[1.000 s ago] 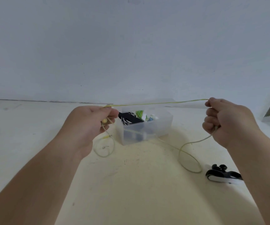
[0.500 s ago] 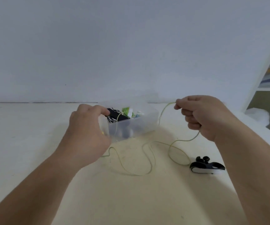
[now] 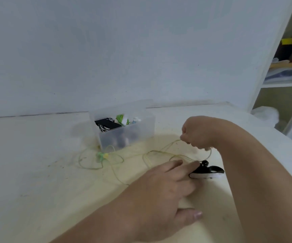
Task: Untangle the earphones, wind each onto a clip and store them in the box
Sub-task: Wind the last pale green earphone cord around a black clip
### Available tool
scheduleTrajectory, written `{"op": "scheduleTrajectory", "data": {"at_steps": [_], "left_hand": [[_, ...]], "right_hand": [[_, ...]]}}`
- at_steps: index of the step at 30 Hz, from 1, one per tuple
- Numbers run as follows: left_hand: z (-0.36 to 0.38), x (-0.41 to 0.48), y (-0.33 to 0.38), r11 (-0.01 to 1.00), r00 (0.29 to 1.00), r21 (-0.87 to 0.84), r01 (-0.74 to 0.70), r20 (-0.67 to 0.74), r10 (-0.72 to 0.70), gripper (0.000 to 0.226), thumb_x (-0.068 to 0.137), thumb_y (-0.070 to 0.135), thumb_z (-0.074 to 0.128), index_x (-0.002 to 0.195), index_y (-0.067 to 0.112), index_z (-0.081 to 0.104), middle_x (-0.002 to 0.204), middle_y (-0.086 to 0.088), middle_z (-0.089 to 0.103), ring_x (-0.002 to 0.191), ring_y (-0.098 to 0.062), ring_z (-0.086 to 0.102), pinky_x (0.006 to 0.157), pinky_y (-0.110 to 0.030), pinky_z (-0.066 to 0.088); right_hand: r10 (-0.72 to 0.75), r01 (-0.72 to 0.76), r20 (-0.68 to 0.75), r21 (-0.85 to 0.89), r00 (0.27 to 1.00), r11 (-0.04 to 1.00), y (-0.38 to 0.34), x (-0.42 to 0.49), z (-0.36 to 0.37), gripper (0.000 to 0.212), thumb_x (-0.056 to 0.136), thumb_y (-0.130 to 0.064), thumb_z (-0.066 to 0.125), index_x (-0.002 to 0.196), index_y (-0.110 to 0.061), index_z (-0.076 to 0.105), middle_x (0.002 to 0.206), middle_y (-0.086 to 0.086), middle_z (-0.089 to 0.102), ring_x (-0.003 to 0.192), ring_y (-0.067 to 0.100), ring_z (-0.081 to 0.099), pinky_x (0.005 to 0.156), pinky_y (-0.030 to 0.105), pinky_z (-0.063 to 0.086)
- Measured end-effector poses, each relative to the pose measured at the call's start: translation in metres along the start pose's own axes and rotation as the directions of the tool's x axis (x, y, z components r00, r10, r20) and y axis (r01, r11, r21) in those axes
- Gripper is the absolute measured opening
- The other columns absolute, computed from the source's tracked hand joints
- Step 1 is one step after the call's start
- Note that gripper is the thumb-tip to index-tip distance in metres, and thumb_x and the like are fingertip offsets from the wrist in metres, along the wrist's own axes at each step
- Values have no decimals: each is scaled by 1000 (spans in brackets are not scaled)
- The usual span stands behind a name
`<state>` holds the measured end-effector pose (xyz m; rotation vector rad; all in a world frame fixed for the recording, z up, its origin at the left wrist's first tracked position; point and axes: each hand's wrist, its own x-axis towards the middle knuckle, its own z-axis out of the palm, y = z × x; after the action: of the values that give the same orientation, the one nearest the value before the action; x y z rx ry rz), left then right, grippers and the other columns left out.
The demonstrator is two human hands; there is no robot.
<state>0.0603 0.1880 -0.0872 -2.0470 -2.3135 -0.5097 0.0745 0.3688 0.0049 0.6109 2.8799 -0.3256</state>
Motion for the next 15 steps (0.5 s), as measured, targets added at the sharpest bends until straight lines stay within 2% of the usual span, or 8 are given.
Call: {"op": "scheduleTrajectory", "data": {"at_steps": [1,3,5,7,9,12,14,15], "left_hand": [[-1,1,1,1000,1000,18,11,-5,-11,58,93,62,38,141,31,45,161,17,18,147,-16,25,119,-39,27],[-5,2,1,997,999,60,38,-35,-36,59,93,62,35,133,24,56,155,15,34,137,-13,36,114,-37,33],[-15,2,2,987,991,117,109,-90,-98,59,92,63,29,110,21,67,128,12,56,116,-13,51,100,-36,43],[-31,0,3,941,962,208,265,-122,-244,66,89,67,19,92,22,67,101,9,60,98,-14,56,86,-36,47],[-41,-7,-1,871,910,272,410,-190,-369,62,91,68,23,84,21,63,93,6,57,89,-14,57,80,-36,47],[-52,-18,-4,838,831,141,528,-291,-474,41,90,60,49,74,22,55,79,8,55,74,-9,53,70,-29,45],[-55,-23,-3,852,805,-43,522,-306,-509,35,84,59,58,71,26,56,71,12,55,68,-5,52,60,-20,39],[-56,-25,0,853,803,-132,505,-291,-521,36,78,65,58,72,29,57,73,16,56,69,-2,53,58,-17,36]], "right_hand": [[11,-12,39,17,999,1000,2,0,0,29,102,-21,45,96,0,65,91,16,71,68,24,66,69,36,60],[9,-23,130,104,991,994,3,-1,1,25,100,-17,45,89,-1,61,87,16,69,68,28,67,76,48,62],[-53,-1,217,239,975,971,0,-4,2,23,100,-13,46,84,-2,57,83,17,62,68,30,65,72,52,62],[-169,47,265,410,949,911,-8,-8,4,22,102,-13,47,85,-1,55,84,19,56,72,35,67,66,51,62],[-279,84,282,549,918,832,-18,-11,8,22,103,-13,46,87,-1,55,86,20,54,75,37,68,61,49,62],[-357,123,283,605,890,787,-31,-12,16,22,103,-12,46,89,0,57,88,21,56,75,38,68,60,46,61],[-352,154,249,577,902,802,-36,-10,20,21,103,-11,46,89,0,58,85,21,59,72,35,67,65,48,59],[-340,158,221,576,914,802,-37,-8,22,22,103,-12,46,87,0,57,83,20,59,71,34,67,67,48,59]]}}
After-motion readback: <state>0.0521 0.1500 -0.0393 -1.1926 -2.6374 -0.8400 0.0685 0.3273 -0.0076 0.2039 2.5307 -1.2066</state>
